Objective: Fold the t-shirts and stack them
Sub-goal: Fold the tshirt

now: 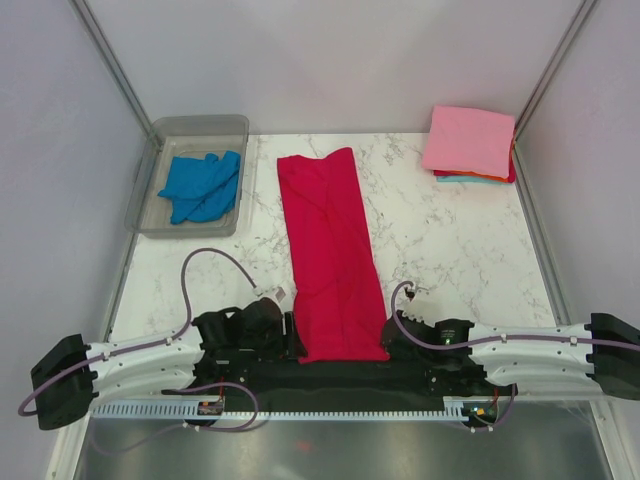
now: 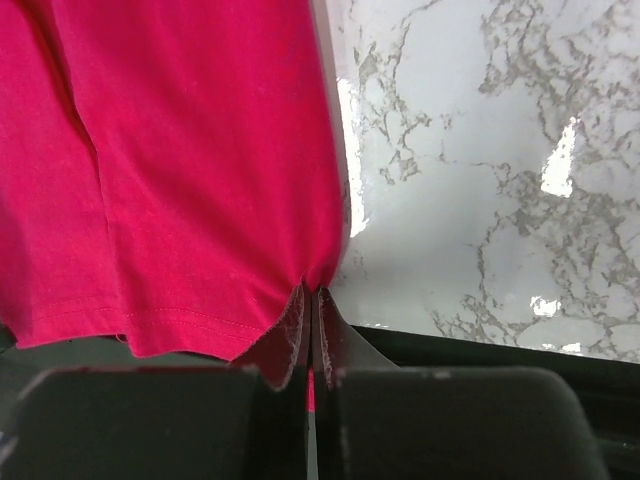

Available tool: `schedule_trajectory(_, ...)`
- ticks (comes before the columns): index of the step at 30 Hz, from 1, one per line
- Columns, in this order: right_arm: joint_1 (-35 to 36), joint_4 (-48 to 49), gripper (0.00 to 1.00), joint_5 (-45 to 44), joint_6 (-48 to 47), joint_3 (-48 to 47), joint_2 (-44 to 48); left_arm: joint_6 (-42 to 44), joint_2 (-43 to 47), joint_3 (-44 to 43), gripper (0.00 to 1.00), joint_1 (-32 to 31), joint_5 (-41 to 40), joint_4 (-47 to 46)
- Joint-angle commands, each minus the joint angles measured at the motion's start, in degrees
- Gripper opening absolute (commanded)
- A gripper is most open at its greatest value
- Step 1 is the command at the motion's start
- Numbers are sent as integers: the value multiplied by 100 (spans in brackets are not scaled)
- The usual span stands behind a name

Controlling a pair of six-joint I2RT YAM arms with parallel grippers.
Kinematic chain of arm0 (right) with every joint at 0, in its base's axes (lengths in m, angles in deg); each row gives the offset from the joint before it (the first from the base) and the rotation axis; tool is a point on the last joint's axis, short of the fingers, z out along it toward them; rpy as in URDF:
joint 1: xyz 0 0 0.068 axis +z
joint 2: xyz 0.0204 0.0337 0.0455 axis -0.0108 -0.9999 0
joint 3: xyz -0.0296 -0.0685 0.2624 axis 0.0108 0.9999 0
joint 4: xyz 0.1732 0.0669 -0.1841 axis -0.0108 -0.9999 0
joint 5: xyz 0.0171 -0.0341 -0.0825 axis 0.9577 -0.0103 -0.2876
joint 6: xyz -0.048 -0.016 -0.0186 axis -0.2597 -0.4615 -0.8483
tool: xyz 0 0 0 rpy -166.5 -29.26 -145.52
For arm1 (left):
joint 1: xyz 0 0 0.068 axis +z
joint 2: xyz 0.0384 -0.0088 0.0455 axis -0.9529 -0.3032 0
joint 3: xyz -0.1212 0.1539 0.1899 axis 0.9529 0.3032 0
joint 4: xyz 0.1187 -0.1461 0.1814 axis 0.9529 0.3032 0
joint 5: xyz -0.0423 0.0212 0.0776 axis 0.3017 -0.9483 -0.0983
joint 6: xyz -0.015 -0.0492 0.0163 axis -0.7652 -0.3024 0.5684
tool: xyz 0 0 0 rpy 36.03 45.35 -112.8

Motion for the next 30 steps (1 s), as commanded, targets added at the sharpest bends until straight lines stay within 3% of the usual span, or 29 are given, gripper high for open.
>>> schedule_trajectory(1,91,-198,0,96,141,-29,-142,-476,-203,177,64,-193,-175,-849)
schedule_trajectory(6,91,-216,0,-27,159,15,-36,-599,-459,212,48,-404,-385,-1228)
schedule_trajectory(10,91,-303,0,-27,150,-2,16,-591,-371,134,20,-457,-525,-1264)
schedule_trajectory(14,91,-688,0,-27,80,-195,236,-311,-248,-252,2,-510,-675,-843)
schedule_trajectory(21,109,-1103,0,130,-210,-758,571,-204,323,-1578,2,-730,-755,826)
schedule_trajectory(30,830,-1138,0,-184,167,-1233,-54,-582,1246,-1676,2,-738,-657,1812)
